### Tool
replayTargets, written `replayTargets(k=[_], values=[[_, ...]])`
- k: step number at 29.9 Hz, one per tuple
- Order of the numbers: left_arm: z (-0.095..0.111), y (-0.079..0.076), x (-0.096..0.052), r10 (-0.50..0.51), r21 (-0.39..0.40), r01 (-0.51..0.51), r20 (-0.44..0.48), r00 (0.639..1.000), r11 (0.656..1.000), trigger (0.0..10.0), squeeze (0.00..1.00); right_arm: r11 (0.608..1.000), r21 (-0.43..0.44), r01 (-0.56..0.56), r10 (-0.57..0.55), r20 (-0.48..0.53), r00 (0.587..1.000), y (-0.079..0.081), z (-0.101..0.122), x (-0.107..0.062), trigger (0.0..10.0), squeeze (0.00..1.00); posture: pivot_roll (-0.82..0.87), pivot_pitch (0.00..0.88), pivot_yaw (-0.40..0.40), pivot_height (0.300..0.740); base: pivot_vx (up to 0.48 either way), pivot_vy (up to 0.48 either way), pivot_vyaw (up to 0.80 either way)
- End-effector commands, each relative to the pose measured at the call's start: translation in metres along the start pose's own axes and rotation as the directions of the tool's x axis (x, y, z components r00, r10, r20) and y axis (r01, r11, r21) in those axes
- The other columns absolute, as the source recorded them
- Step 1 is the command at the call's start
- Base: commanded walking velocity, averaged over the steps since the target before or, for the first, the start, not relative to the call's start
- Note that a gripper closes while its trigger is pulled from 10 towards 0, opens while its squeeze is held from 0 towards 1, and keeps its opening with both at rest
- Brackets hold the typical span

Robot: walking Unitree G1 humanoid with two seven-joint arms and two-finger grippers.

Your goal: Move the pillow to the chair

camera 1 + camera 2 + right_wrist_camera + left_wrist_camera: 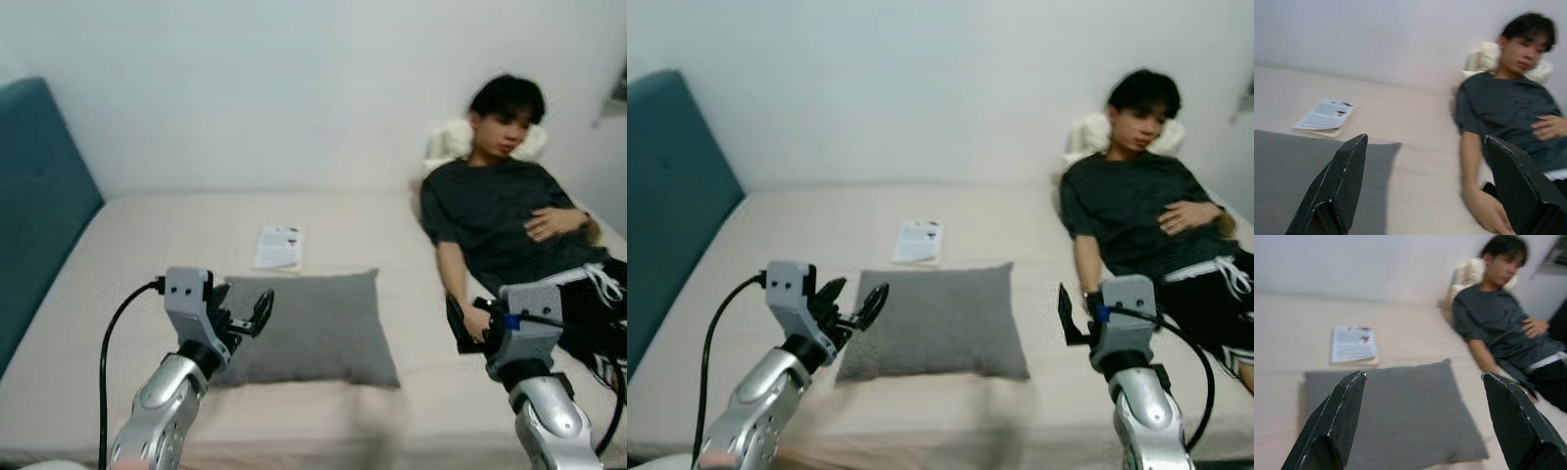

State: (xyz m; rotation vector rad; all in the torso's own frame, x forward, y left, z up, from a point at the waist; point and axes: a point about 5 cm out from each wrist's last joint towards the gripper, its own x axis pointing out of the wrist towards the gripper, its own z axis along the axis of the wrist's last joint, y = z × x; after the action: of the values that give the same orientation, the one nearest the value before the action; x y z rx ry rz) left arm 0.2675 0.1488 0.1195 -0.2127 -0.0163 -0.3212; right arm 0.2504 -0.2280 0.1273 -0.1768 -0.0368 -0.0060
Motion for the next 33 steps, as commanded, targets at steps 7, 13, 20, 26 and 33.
replayTargets(k=[7, 13, 20, 26, 33], values=[[-0.0011, 0.002, -0.0006, 0.006, -0.015, -0.006, -0.001, 1.0, 1.0, 10.0, 0.0, 1.0, 0.007, 0.008, -0.007, -0.066, 0.998, -0.0003, -0.0056, 0.0009, 10.0, 0.0, -0.09, 0.014, 0.002, 0.735, 0.0, 0.0, 0.0], [-0.0006, 0.0022, -0.0006, 0.005, -0.018, -0.005, 0.0, 1.0, 1.0, 10.0, 0.0, 1.0, -0.006, 0.01, -0.011, -0.081, 0.997, -0.0004, -0.0065, 0.0017, 10.0, 0.0, -0.09, 0.014, 0.002, 0.715, 0.0, 0.0, 0.0], [-0.0011, -0.0007, 0.0003, -0.045, -0.076, 0.045, -0.005, 0.999, 0.996, 10.0, 0.0, 1.0, -0.013, 0.015, -0.016, -0.094, 0.995, -0.0012, -0.0072, 0.0024, 10.0, 0.0, -0.09, 0.014, 0.0, 0.685, 0.0, 0.0, 0.0], [0.0003, -0.0042, 0.0009, -0.095, -0.047, 0.095, -0.012, 0.995, 0.994, 10.0, 0.0, 1.0, -0.012, 0.016, -0.017, -0.106, 0.994, -0.0014, -0.0072, 0.0024, 10.0, 0.0, -0.09, 0.016, 0.001, 0.665, 0.0, 0.0, 0.0], [0.0, -0.0062, 0.0008, -0.107, 0.03, 0.107, -0.025, 0.994, 0.994, 10.0, 0.0, 1.0, 0.002, 0.02, -0.019, -0.114, 0.993, -0.0017, -0.0088, 0.0025, 10.0, 0.0, -0.09, 0.012, 0.0, 0.635, 0.0, 0.0, 0.0]])
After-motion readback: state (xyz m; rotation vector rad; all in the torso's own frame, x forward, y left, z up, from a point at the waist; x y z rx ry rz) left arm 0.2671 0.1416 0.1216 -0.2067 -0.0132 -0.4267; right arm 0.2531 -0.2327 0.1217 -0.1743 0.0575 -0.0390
